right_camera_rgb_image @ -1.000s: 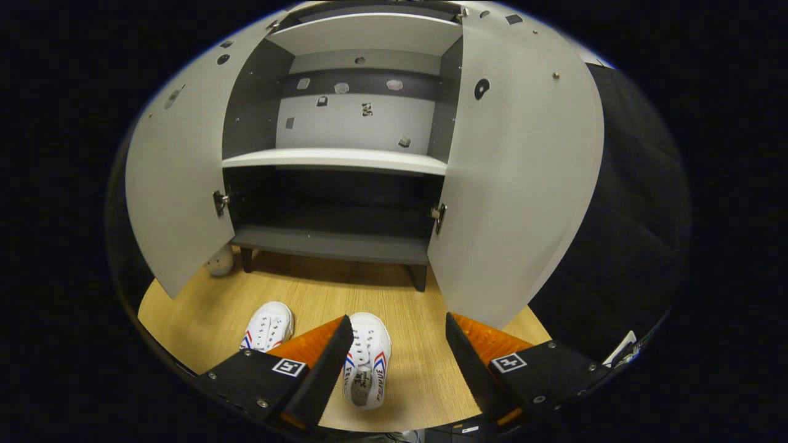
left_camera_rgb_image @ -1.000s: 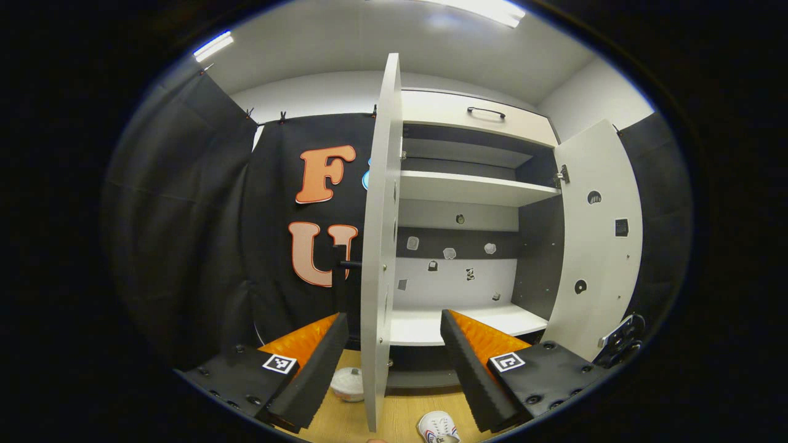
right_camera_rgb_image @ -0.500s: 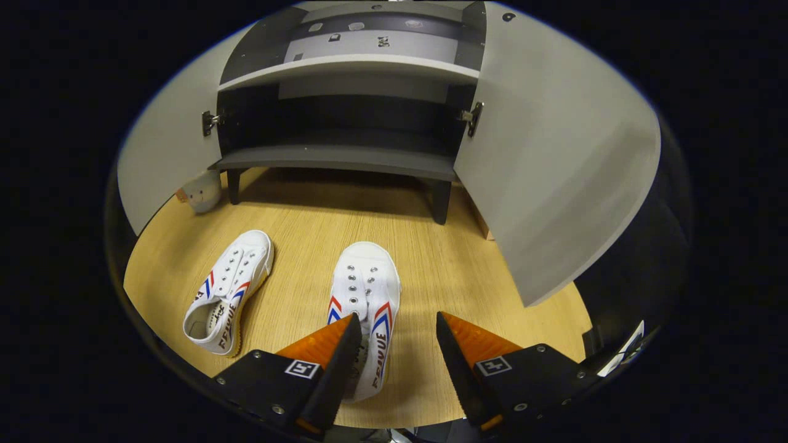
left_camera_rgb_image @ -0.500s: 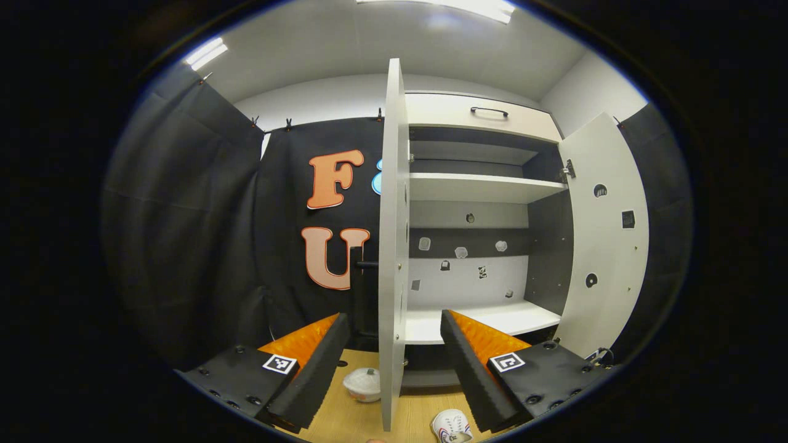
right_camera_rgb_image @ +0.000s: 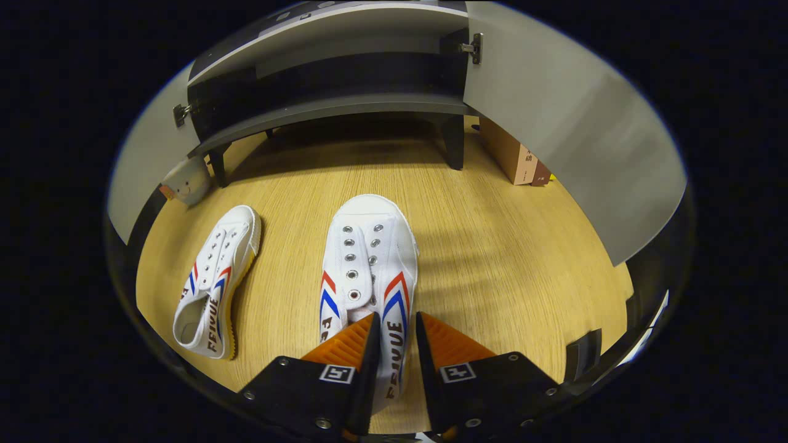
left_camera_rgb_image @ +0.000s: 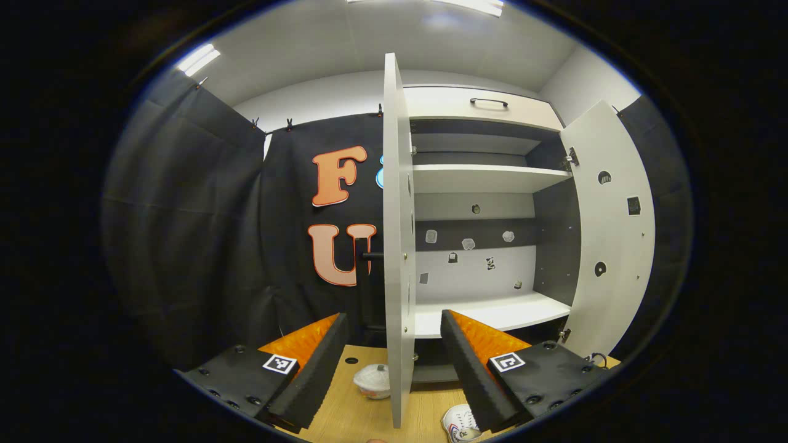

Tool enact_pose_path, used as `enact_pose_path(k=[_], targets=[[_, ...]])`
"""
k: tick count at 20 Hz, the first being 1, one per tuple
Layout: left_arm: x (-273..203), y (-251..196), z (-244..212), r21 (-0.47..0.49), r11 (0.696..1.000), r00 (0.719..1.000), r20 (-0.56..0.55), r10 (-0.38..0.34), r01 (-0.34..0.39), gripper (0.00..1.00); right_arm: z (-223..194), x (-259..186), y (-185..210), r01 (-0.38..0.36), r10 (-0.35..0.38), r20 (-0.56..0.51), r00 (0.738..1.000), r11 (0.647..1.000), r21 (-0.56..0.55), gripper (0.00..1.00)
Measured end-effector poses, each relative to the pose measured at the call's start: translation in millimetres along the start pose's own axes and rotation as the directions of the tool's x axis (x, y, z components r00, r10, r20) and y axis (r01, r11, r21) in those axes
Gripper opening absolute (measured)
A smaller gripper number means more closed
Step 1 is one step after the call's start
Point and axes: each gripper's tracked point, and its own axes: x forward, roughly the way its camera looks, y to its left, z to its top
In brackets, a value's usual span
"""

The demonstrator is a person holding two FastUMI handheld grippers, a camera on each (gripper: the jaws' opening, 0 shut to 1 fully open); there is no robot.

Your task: Grab one shoe with the right hand and put it into the shoe cabinet, grab the other shoe with the left hand and put it into the shoe cabinet; then close the right door with the right hand and the left door with the left hand.

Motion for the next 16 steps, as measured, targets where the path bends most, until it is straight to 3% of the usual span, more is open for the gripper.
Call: enact_pose_path(k=[2, 3, 4, 7, 10, 16], targets=[[2, 3, -1, -0.002, 1.0, 1.0, -0.002, 0.008, -0.008, 0.97, 2, 1, -7, 0.042, -0.042, 0.004, 0.999, 0.999, -0.013, 0.18], [2, 4, -1, -0.006, 1.0, 1.0, -0.002, 0.012, -0.012, 0.97, 4, -2, -8, 0.064, -0.064, 0.003, 0.998, 0.998, -0.009, 0.04], [2, 5, 0, -0.008, 1.0, 1.0, -0.001, 0.015, -0.015, 0.97, 6, -5, -5, 0.073, -0.073, 0.006, 0.997, 0.997, -0.018, 0.0], [1, 9, 4, -0.012, 1.0, 1.0, 0.011, 0.023, -0.023, 0.97, 16, -38, -3, 0.084, -0.083, 0.022, 0.996, 0.995, -0.051, 0.0], [2, 13, 5, -0.003, 1.0, 1.0, 0.015, 0.021, -0.021, 0.98, 30, -66, 21, 0.015, -0.015, 0.051, 0.999, 1.0, 0.005, 0.0], [4, 10, 2, -0.027, 1.0, 1.0, 0.017, -0.001, 0.001, 0.97, 103, -154, 33, -0.019, 0.014, 0.172, 0.985, 1.0, 0.024, 0.0]])
